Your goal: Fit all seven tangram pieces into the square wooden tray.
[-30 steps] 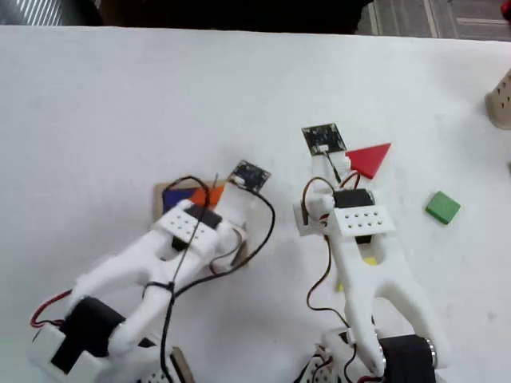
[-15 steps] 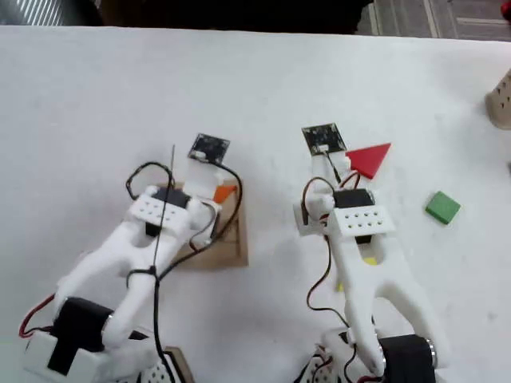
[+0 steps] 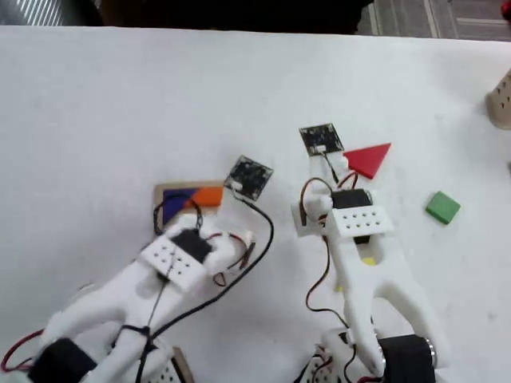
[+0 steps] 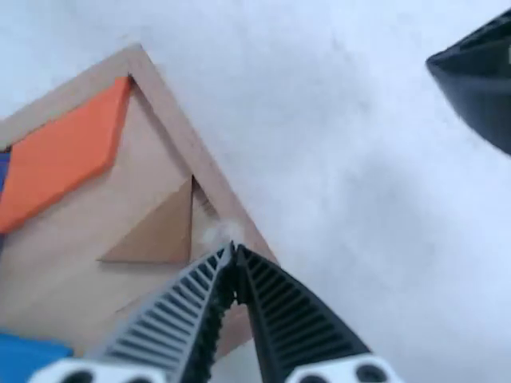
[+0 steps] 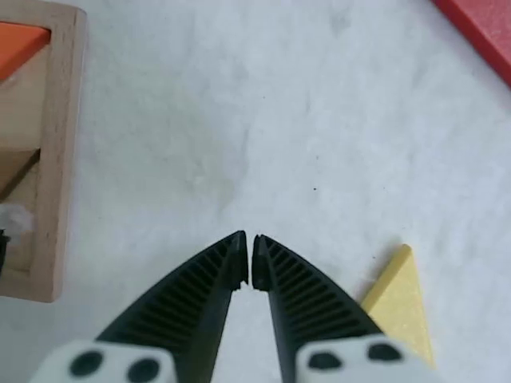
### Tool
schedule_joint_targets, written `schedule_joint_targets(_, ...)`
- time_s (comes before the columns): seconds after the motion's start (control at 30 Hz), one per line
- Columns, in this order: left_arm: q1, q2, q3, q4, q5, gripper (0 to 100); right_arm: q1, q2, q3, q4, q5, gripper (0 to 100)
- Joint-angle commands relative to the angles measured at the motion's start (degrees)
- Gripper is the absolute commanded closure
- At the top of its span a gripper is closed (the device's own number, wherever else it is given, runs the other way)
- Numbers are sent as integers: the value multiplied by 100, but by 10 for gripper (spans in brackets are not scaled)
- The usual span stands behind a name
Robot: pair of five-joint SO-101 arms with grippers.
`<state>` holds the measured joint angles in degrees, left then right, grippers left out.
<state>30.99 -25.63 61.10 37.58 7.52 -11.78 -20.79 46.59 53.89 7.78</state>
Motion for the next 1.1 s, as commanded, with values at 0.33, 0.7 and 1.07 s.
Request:
schedule_joint_targets(0.33,-927,1279,-941,158,123,976,-48,-224,-26,-110,70,981)
schedule_joint_targets(0.7,-1341,1270,-958,448,123,976,-40,-224,-26,-110,70,981)
schedule_joint_targets(1.07,-1059,1332,-1257,44,158,976,-48,-224,-26,-110,70,981)
